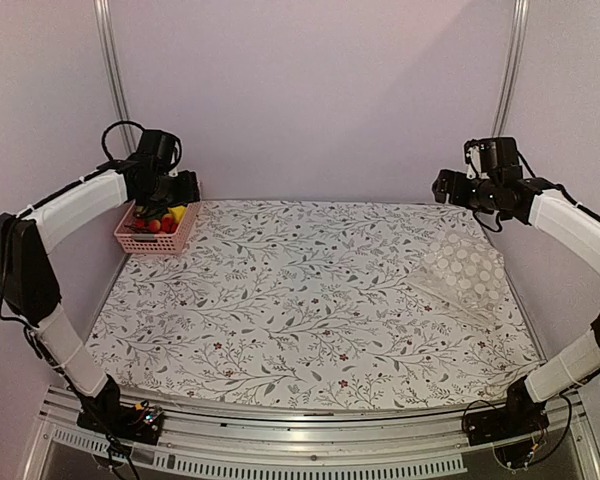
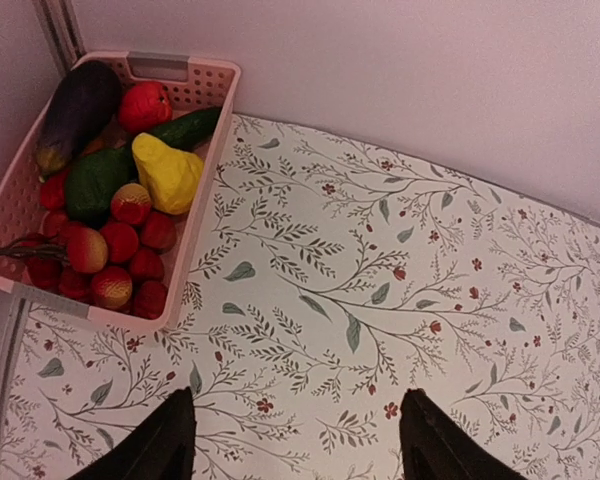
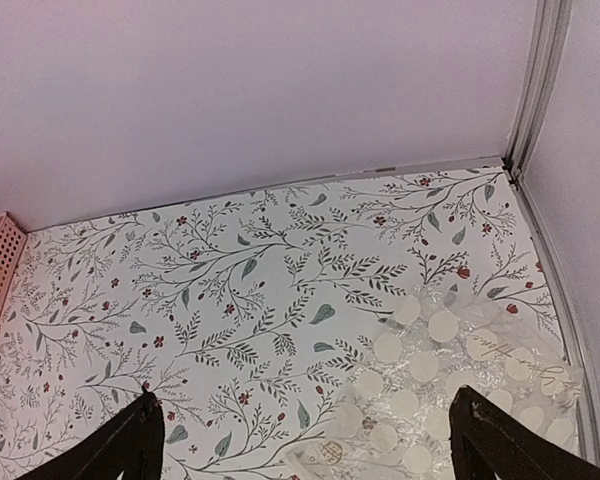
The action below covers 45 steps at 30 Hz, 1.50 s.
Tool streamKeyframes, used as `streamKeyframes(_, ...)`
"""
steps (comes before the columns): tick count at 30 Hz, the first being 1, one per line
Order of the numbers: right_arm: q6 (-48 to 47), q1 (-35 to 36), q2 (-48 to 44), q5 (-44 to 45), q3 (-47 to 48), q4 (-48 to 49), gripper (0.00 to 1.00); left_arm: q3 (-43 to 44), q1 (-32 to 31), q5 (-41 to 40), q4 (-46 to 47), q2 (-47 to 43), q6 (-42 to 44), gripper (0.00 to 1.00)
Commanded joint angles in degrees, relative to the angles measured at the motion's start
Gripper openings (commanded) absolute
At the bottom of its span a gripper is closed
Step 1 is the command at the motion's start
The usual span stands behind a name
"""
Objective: Place the food in the zip-top bag and seal the zipper
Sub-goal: Adjust the bin at the corner of the board.
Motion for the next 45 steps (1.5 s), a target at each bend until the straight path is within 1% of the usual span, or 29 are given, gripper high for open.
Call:
streamKeyframes(1,5.02,-0.67,-1.20,-4.66,-0.06,-2.23,0.98,4.39,3.84,2.94,-4.25,6.13,-1.40,0.65)
streamKeyframes(4,4.80,-0.83,-2.68,-15.11,-2.40,-1.73,0.99,8.23,5.80,3.35,-7.30,10.98,1.08,0.62)
streamKeyframes(7,6.04,-0.93,-3.61,-19.90,-4.68,-2.19,0.98,11.67,7.24,3.21,-10.00,14.86,2.92,0.63)
streamKeyframes(11,6.16,-0.99,-4.19,-22.56,-5.45,-4.89,0.96,14.87,8.58,2.84,-11.45,18.74,5.74,0.66)
streamKeyframes(15,5.81,-1.02,-4.83,-24.35,-5.66,-6.55,0.95,19.19,10.21,2.66,-13.17,23.00,6.92,0.66)
streamKeyframes(20,5.88,-1.07,-4.54,-28.11,-5.40,-7.05,0.95,24.30,11.82,3.56,-14.21,27.62,7.49,0.61)
streamKeyframes(22,6.30,-1.08,-4.31,-28.65,-5.38,-7.06,0.95,25.30,12.43,2.71,-14.37,29.08,7.09,0.60)
streamKeyframes(25,6.88,-1.08,-3.90,-29.79,-5.08,-7.14,0.95,26.80,13.20,4.05,-14.28,31.75,7.31,0.56)
streamKeyframes(28,6.99,-1.12,-3.80,-30.46,-5.13,-7.14,0.94,27.80,13.37,4.30,-13.84,33.88,7.94,0.53)
streamKeyframes(31,6.79,-1.12,-3.64,-30.35,-5.33,-7.22,0.94,28.66,13.56,4.69,-13.57,35.84,8.10,0.48)
streamKeyframes(32,6.77,-1.12,-3.56,-30.23,-5.30,-7.30,0.93,28.97,13.59,4.77,-13.56,36.38,8.14,0.45)
streamKeyframes(35,6.88,-1.12,-3.06,-29.23,-5.25,-7.57,0.93,29.65,13.59,5.44,-13.57,37.83,7.70,0.31)
streamKeyframes(39,7.11,-1.12,-2.04,-29.26,-4.85,-7.44,0.91,29.37,12.99,6.12,-13.57,37.61,6.94,0.13)
streamKeyframes(43,7.69,-1.05,-0.67,-29.55,-4.80,-6.32,0.91,27.20,10.72,6.49,-13.62,35.56,6.46,0.03)
streamKeyframes(45,8.07,-1.11,-0.17,-29.89,-4.81,-5.66,0.91,25.52,9.11,7.07,-14.40,33.97,4.76,0.01)
